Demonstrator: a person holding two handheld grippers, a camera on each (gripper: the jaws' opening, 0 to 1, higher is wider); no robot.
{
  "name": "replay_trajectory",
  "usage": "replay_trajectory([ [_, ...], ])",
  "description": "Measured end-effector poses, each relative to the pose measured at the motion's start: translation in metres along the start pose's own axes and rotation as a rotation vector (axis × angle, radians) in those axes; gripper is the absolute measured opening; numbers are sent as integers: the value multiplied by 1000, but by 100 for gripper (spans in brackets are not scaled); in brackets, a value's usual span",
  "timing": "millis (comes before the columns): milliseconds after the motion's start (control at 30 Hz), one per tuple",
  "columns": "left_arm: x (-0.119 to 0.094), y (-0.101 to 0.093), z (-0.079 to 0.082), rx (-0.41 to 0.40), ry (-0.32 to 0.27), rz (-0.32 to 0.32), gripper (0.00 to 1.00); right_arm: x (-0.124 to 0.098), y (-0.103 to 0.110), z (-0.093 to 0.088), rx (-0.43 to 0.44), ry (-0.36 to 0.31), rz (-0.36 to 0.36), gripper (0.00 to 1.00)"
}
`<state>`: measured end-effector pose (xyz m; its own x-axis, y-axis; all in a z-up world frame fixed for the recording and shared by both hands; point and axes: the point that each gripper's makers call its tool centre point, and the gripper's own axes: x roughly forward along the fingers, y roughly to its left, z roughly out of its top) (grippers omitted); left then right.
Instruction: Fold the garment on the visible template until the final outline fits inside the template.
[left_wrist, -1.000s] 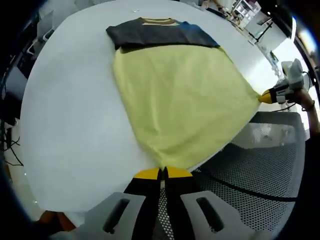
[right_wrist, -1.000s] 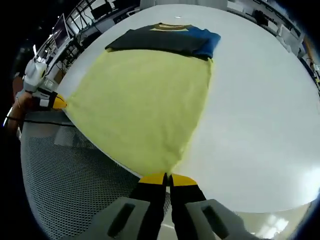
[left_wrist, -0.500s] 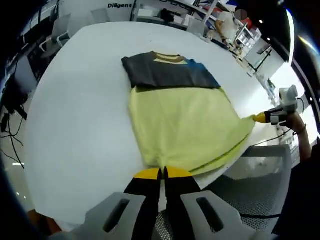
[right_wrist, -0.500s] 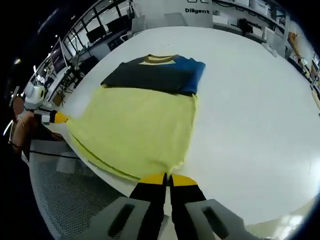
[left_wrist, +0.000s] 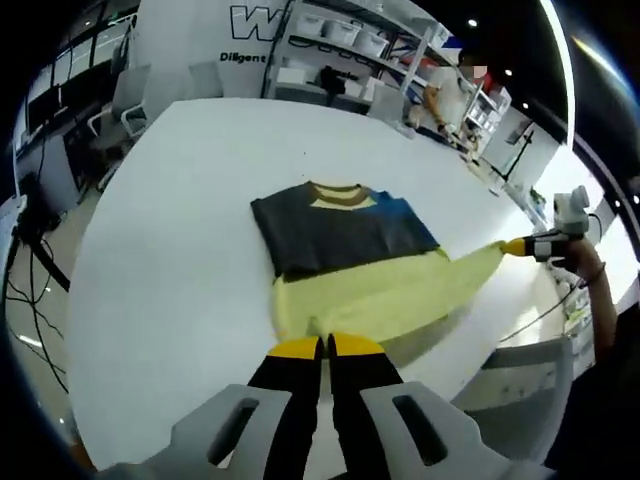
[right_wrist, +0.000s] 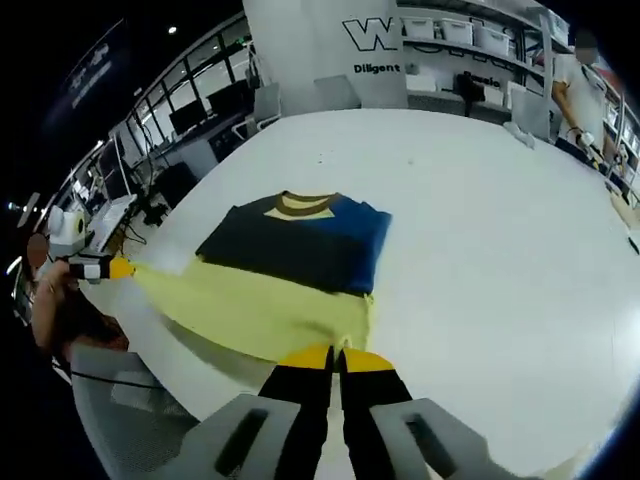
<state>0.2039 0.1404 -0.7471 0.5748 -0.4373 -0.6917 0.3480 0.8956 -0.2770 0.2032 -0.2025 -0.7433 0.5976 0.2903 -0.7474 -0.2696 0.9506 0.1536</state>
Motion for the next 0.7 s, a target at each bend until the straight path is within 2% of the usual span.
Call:
replay_trajectory([
  [100, 2, 1, 13, 1, -25, 3, 2, 2, 0, 12, 6, -21, 3, 0],
  [133, 4, 1, 25, 12, -52, 2, 2, 4, 0, 21, 11, -36, 10, 0],
  [200, 7, 5, 36, 17, -73, 14, 2, 7, -1, 31, 40, -61, 10, 0],
  [300, 13, 10, 48, 22, -76, 26, 2, 11, -4, 43, 59, -78, 2, 0],
  [500, 23, 14, 78, 55, -127, 27, 2, 16, -7, 63, 68, -107, 13, 0],
  [533, 25, 16, 87, 63, -143, 37, 2, 18, -8, 69, 75, -118, 12, 0],
  [700, 34, 23, 105, 88, -155, 61, 2, 25, -16, 85, 92, -143, -18, 0],
])
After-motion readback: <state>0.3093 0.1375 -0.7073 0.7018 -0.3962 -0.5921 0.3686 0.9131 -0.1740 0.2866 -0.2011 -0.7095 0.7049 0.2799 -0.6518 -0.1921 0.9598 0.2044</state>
